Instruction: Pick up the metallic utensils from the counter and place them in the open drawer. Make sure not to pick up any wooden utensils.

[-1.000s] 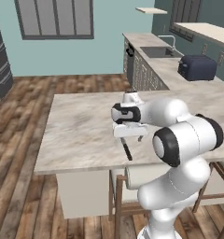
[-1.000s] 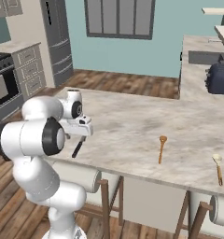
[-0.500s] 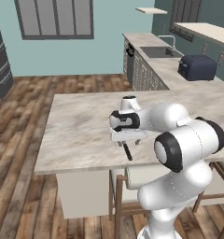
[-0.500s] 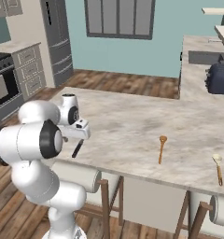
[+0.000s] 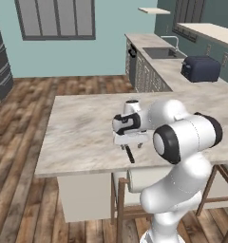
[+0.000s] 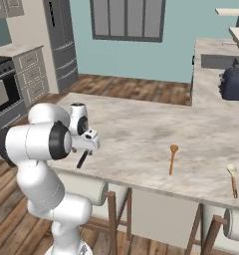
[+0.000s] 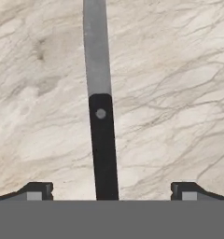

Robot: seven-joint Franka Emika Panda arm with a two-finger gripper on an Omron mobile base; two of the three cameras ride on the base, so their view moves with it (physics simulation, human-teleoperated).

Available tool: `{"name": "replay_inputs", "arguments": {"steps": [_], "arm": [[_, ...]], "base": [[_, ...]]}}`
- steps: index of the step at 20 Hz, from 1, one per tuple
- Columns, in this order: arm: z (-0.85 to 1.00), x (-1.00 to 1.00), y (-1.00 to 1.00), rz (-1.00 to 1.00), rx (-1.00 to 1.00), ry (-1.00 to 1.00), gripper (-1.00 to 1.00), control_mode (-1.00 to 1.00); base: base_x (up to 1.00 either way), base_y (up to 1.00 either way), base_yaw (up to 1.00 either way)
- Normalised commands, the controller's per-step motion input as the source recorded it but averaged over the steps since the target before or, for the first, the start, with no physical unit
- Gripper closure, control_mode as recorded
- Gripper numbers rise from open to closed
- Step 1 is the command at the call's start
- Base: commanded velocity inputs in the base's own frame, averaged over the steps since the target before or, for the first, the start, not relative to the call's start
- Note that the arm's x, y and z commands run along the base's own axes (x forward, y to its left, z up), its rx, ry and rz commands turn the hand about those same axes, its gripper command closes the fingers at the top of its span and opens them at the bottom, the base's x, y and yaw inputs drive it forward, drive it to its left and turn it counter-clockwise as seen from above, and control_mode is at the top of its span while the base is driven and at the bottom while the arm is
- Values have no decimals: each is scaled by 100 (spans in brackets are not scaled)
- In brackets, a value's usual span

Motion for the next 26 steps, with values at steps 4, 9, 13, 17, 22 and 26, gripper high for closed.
{"name": "replay_inputs", "arguments": {"steps": [4,9,13,17,22,26], "arm": [[-58,5,0,0,0,0,-100,-100],[-38,0,0,0,0,0,-100,-100],[-25,0,0,0,0,0,-100,-100],[-13,0,0,0,0,0,-100,-100],[-6,0,0,0,0,0,100,-100],[-4,0,0,0,0,0,100,-100]], "base": [[0,0,0],[0,0,0],[0,0,0],[0,0,0],[0,0,0],[0,0,0]]}}
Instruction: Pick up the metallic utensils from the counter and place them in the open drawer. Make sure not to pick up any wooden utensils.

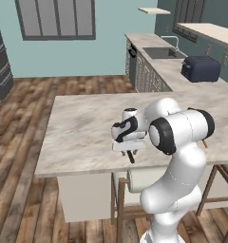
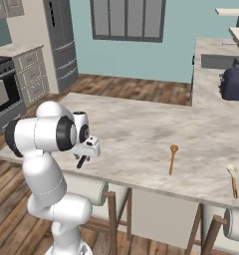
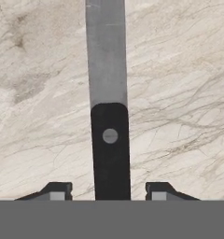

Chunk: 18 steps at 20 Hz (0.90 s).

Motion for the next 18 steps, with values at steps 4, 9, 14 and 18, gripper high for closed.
{"name": "replay_inputs", "arguments": {"steps": [4,9,14,18], "arm": [[-1,0,0,0,0,3,100,-100],[0,0,0,0,0,2,100,-100],[22,-9,0,1,0,2,100,-100],[95,-75,0,6,1,1,100,-100]], "base": [[0,0,0],[0,0,0],[0,0,0],[0,0,0]]}}
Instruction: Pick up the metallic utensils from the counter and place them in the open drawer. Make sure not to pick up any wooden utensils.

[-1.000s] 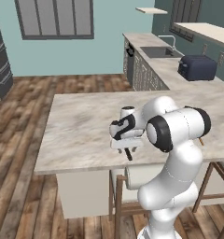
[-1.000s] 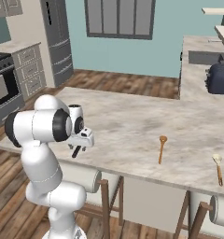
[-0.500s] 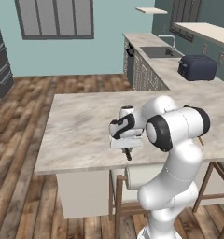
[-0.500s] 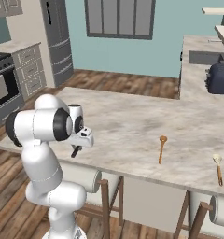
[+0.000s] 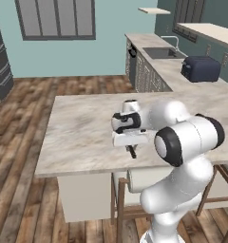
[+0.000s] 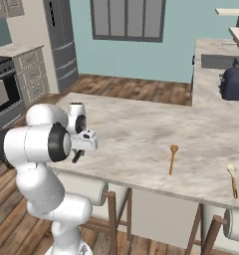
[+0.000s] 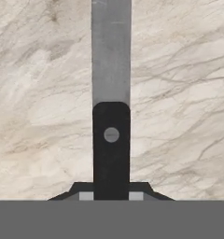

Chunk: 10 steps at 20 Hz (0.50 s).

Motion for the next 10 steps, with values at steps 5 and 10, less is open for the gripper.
{"name": "replay_inputs", "arguments": {"steps": [5,10], "arm": [[100,-100,-2,5,11,0,100,-100],[100,-100,-8,5,14,0,100,-100]], "base": [[0,0,0],[0,0,0]]}}
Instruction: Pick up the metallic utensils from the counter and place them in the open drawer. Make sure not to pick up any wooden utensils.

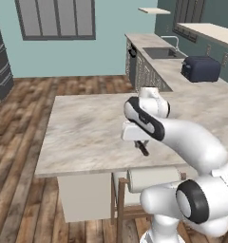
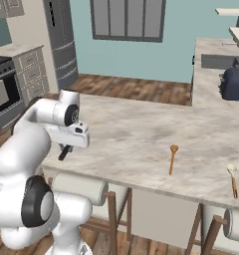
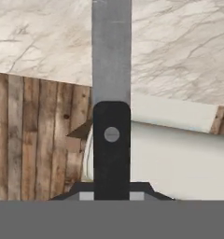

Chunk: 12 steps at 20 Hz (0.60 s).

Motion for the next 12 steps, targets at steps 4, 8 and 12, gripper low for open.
{"name": "replay_inputs", "arguments": {"steps": [4,8,12], "arm": [[100,-99,-7,7,9,0,100,-100],[100,-77,-1,2,1,-1,100,-100],[99,-59,0,0,-7,-1,100,-100]], "base": [[0,0,0],[0,0,0],[0,0,0]]}}
